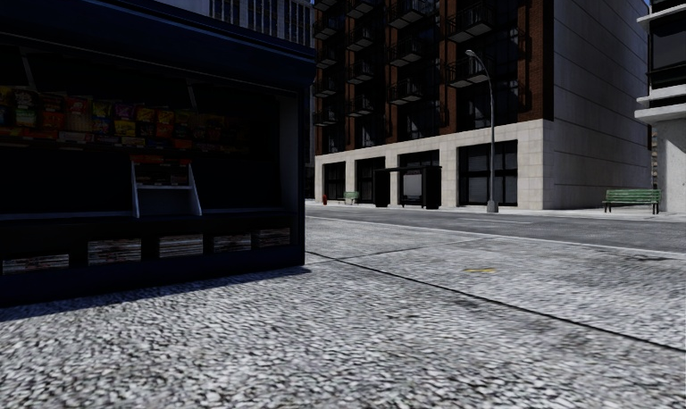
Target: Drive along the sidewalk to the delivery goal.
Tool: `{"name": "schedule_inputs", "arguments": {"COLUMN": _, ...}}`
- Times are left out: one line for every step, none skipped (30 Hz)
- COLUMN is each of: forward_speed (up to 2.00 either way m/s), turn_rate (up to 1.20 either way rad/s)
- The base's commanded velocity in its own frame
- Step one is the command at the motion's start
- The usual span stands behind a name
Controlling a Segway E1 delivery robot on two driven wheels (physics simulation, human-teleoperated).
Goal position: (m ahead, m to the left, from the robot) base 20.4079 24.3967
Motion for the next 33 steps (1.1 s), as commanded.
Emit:
{"name": "schedule_inputs", "arguments": {"forward_speed": 0.0, "turn_rate": 0.0}}
{"name": "schedule_inputs", "arguments": {"forward_speed": 0.0, "turn_rate": 0.0}}
{"name": "schedule_inputs", "arguments": {"forward_speed": 0.0, "turn_rate": 0.0}}
{"name": "schedule_inputs", "arguments": {"forward_speed": 0.0, "turn_rate": 0.0}}
{"name": "schedule_inputs", "arguments": {"forward_speed": 0.0, "turn_rate": 0.0}}
{"name": "schedule_inputs", "arguments": {"forward_speed": 0.0, "turn_rate": 0.0}}
{"name": "schedule_inputs", "arguments": {"forward_speed": 0.0, "turn_rate": 0.0}}
{"name": "schedule_inputs", "arguments": {"forward_speed": 0.0, "turn_rate": 0.0}}
{"name": "schedule_inputs", "arguments": {"forward_speed": 0.0, "turn_rate": 0.0}}
{"name": "schedule_inputs", "arguments": {"forward_speed": 0.0, "turn_rate": 0.0}}
{"name": "schedule_inputs", "arguments": {"forward_speed": 0.0, "turn_rate": 0.0}}
{"name": "schedule_inputs", "arguments": {"forward_speed": 0.0, "turn_rate": 0.0}}
{"name": "schedule_inputs", "arguments": {"forward_speed": 0.0, "turn_rate": 0.0}}
{"name": "schedule_inputs", "arguments": {"forward_speed": 0.0, "turn_rate": 0.0}}
{"name": "schedule_inputs", "arguments": {"forward_speed": 0.0, "turn_rate": 0.0}}
{"name": "schedule_inputs", "arguments": {"forward_speed": 0.0, "turn_rate": 0.0}}
{"name": "schedule_inputs", "arguments": {"forward_speed": 0.0, "turn_rate": 0.0}}
{"name": "schedule_inputs", "arguments": {"forward_speed": 0.0, "turn_rate": 0.0}}
{"name": "schedule_inputs", "arguments": {"forward_speed": 0.0, "turn_rate": 0.0}}
{"name": "schedule_inputs", "arguments": {"forward_speed": 0.0, "turn_rate": 0.0}}
{"name": "schedule_inputs", "arguments": {"forward_speed": 0.0, "turn_rate": 0.0}}
{"name": "schedule_inputs", "arguments": {"forward_speed": 0.0, "turn_rate": 0.0}}
{"name": "schedule_inputs", "arguments": {"forward_speed": 0.0, "turn_rate": 0.0}}
{"name": "schedule_inputs", "arguments": {"forward_speed": 0.0, "turn_rate": 0.0}}
{"name": "schedule_inputs", "arguments": {"forward_speed": 0.0, "turn_rate": 0.0}}
{"name": "schedule_inputs", "arguments": {"forward_speed": 0.0, "turn_rate": 0.0}}
{"name": "schedule_inputs", "arguments": {"forward_speed": 0.0, "turn_rate": 0.0}}
{"name": "schedule_inputs", "arguments": {"forward_speed": 0.0, "turn_rate": 0.0}}
{"name": "schedule_inputs", "arguments": {"forward_speed": 0.0, "turn_rate": 0.0}}
{"name": "schedule_inputs", "arguments": {"forward_speed": 0.0, "turn_rate": 0.0}}
{"name": "schedule_inputs", "arguments": {"forward_speed": 1.51, "turn_rate": 0.0}}
{"name": "schedule_inputs", "arguments": {"forward_speed": 1.79, "turn_rate": 0.0}}
{"name": "schedule_inputs", "arguments": {"forward_speed": 1.79, "turn_rate": 0.0}}
